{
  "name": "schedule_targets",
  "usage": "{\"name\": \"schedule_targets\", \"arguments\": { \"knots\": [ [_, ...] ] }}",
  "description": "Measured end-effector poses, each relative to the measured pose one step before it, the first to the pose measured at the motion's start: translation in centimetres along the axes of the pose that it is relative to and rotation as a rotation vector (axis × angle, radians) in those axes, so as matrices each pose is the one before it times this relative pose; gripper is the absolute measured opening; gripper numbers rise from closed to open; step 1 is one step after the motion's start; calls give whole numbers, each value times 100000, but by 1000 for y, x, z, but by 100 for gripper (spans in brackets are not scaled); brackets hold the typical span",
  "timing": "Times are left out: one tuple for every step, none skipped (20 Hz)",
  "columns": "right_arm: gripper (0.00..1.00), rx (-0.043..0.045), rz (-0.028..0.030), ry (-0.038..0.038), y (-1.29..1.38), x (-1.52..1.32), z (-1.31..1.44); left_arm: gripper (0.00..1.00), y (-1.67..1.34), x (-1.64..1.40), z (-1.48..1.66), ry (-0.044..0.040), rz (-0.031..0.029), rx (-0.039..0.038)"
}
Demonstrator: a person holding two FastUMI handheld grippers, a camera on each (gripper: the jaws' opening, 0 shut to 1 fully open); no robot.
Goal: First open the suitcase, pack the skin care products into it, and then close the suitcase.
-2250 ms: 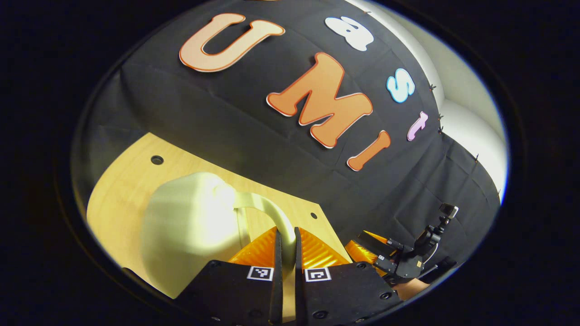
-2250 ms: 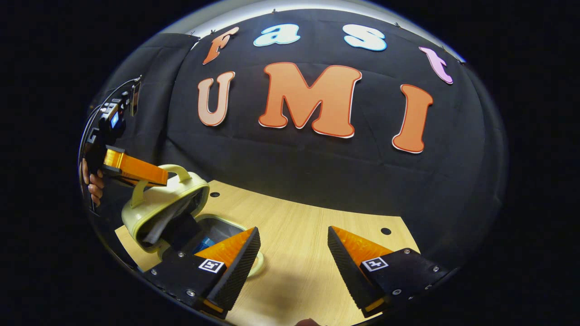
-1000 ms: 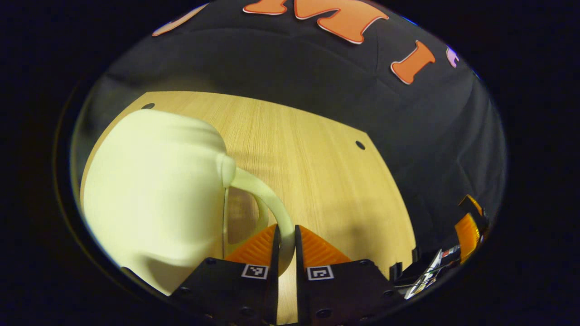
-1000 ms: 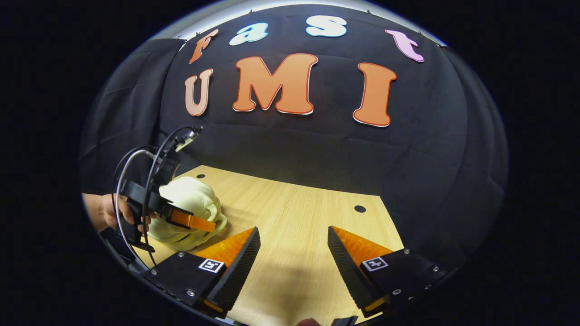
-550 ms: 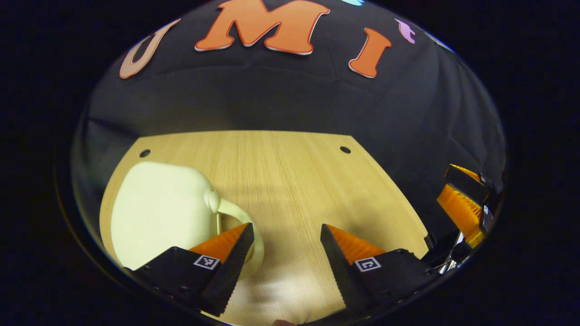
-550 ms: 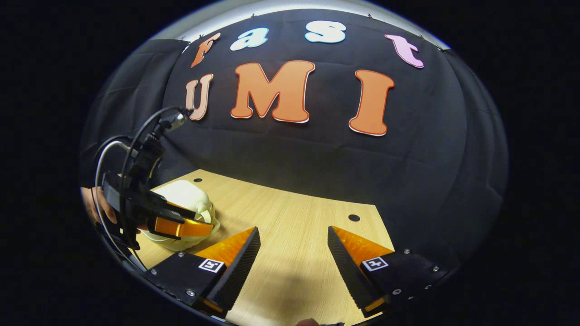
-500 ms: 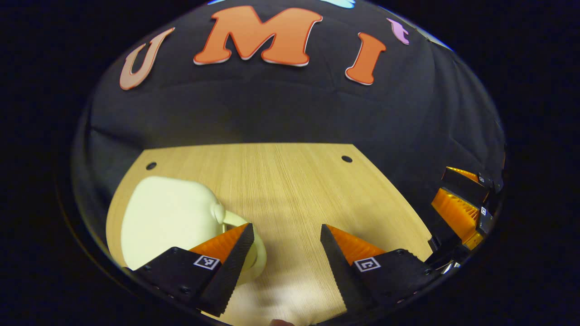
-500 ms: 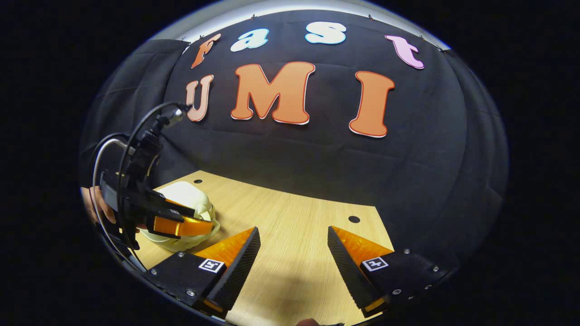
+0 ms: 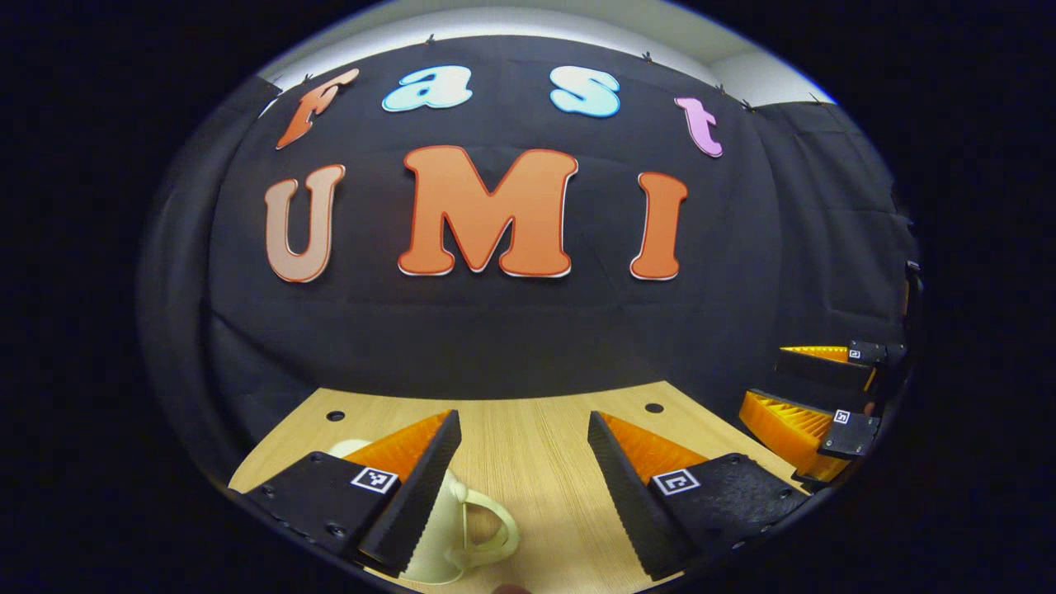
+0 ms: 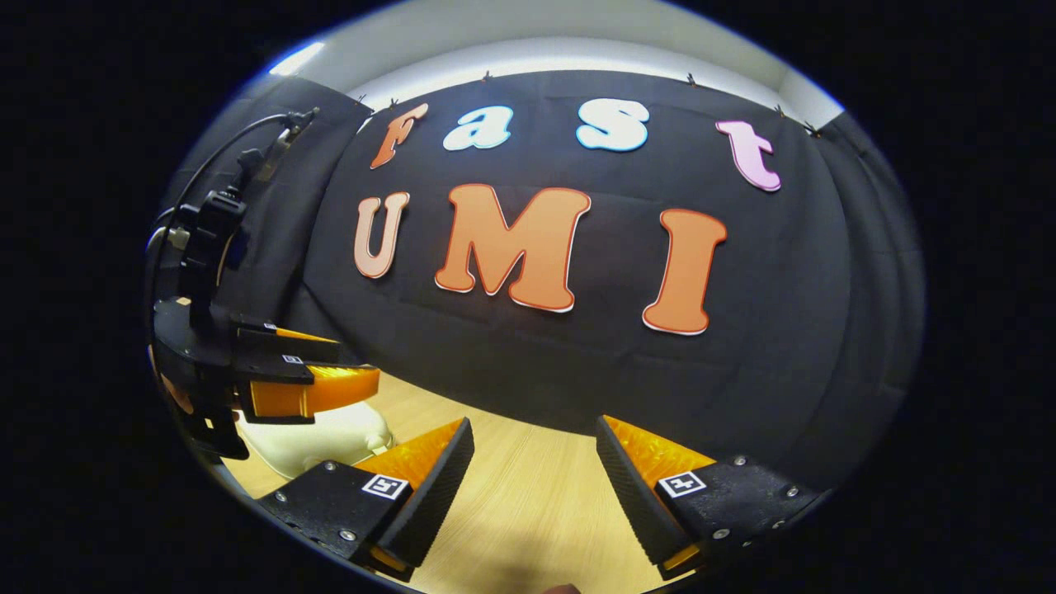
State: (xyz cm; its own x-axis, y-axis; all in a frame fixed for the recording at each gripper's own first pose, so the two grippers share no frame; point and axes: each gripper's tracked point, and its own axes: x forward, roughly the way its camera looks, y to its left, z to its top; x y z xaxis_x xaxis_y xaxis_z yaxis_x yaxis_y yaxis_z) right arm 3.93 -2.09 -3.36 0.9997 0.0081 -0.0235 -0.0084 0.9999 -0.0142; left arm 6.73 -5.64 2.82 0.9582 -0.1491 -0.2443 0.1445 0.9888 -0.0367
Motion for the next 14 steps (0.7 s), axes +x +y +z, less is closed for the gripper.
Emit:
{"name": "schedule_targets", "arguments": {
  "knots": [
    [95,525,102,-130,151,-75,11,96,-86,81,257,-1113,702,-147],
    [95,1048,304,37,146,101,124,96,71,-77,97,-682,1076,267],
    [95,1074,14,-20,168,-6,92,97,333,-178,18,-619,1857,410],
    [95,976,37,-137,26,-76,13,97,69,-135,249,-1261,1536,303],
    [95,637,-41,-484,26,-4,149,97,115,-235,476,-2430,2035,-113],
    [95,171,-180,-521,27,29,56,97,74,-253,489,-2272,2083,-923],
    [95,-103,-928,-1017,-156,-101,159,97,407,-626,605,-3387,2007,-1827],
    [95,226,-795,-807,-123,-72,132,97,198,-768,739,-3904,564,-1705],
    [95,668,-555,-930,-49,-59,79,97,-296,-521,420,-3050,-296,-969],
    [95,971,-293,-863,64,37,171,97,-282,-603,51,-2020,-429,428],
    [95,1178,121,-1207,67,-90,175,94,-216,-472,162,-1353,14,1755],
    [95,805,-657,-1586,-74,-51,313,94,-235,-264,104,-381,-149,1804],
    [95,662,-319,-1216,-146,157,237,97,-355,167,-52,178,-925,1003],
    [95,609,-476,-850,-107,-62,96,94,-243,78,10,-77,-542,256]
  ]
}}
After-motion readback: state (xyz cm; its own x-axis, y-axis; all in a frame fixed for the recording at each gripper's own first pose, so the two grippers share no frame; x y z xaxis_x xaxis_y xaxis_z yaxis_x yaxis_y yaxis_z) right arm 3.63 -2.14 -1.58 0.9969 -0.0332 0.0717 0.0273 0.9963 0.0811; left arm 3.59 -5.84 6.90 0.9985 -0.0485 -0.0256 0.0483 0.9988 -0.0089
